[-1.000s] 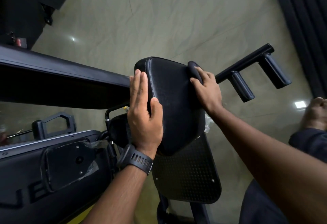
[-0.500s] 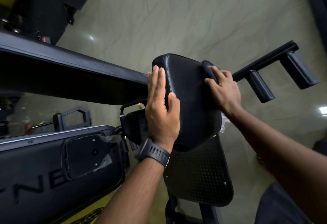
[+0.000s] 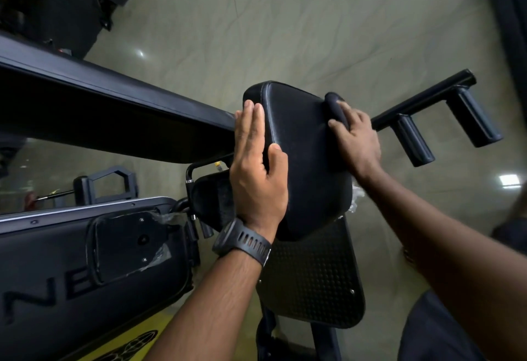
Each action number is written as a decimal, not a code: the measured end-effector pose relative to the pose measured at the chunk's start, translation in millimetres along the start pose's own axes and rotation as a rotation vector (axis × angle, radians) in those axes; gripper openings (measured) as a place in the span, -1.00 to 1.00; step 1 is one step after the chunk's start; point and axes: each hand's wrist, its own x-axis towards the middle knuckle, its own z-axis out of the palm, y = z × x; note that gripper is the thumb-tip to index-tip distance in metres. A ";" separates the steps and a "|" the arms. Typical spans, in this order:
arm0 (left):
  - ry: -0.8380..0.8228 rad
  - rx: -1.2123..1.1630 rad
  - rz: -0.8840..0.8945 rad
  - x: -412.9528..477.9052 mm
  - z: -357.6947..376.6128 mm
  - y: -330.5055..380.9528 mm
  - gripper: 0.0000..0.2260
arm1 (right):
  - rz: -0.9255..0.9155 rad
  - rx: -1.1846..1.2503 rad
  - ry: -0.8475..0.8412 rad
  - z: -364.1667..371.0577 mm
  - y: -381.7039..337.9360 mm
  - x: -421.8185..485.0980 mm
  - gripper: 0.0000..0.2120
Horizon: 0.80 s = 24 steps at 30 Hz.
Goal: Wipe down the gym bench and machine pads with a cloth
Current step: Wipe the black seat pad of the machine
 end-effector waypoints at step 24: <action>0.065 -0.013 -0.081 10.4 2.9 5.0 -0.51 | -0.070 0.141 0.162 16.6 65.6 -89.7 -0.55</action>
